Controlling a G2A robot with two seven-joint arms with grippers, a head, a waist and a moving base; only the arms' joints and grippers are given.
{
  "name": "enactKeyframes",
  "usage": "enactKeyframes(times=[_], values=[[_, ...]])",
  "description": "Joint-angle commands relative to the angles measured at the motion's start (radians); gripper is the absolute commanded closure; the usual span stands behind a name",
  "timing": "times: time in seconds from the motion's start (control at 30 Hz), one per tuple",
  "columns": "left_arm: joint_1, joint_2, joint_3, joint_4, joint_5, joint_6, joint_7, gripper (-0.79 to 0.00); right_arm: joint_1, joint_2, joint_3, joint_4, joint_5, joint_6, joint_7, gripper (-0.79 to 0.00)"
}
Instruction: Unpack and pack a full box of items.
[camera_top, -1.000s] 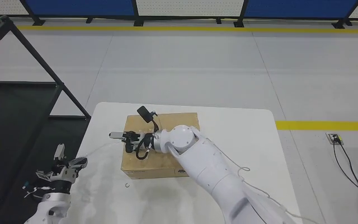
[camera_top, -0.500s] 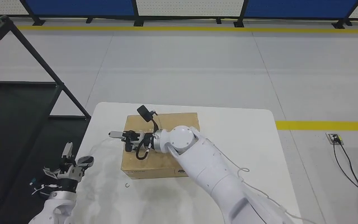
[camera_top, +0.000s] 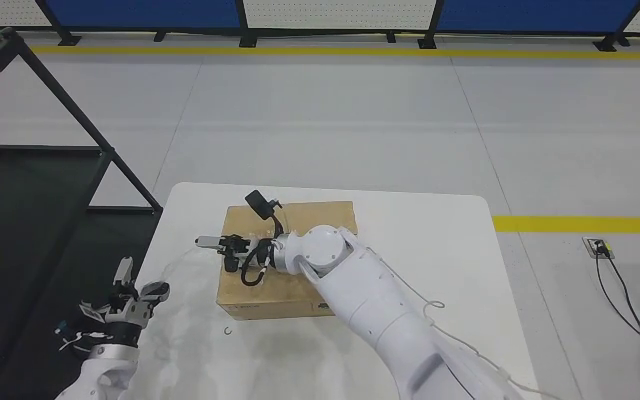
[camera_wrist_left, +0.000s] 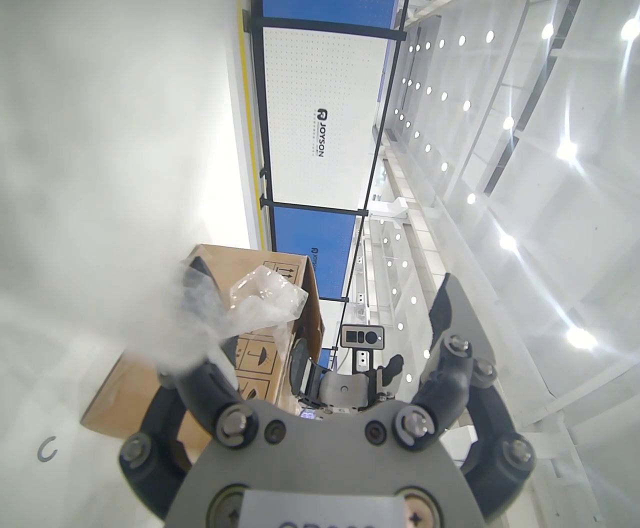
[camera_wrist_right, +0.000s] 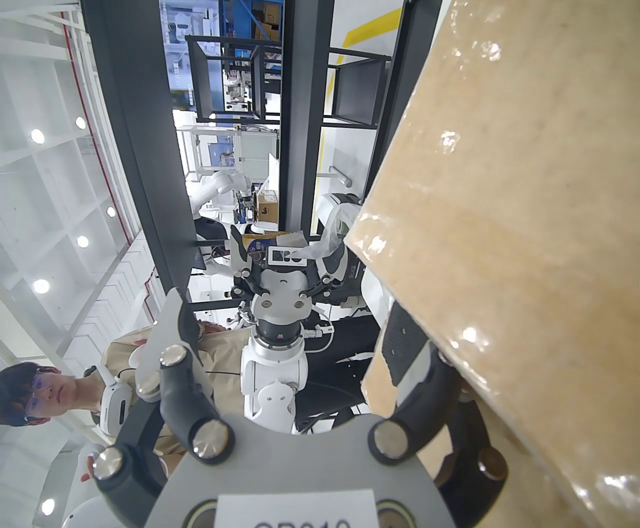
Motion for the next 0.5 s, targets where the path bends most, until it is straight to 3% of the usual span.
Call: enactKeyframes(times=[0.0,0.47], values=[[0.002,0.0,-0.002,0.0,-0.003,0.001,-0.001,-0.785,0.0,-0.001,0.002,0.001,-0.003,0.001,0.0,-0.785],[0.012,0.001,-0.035,0.008,-0.025,-0.002,-0.003,-0.785,0.0,-0.008,0.02,0.004,-0.026,0.012,-0.004,-0.785]])
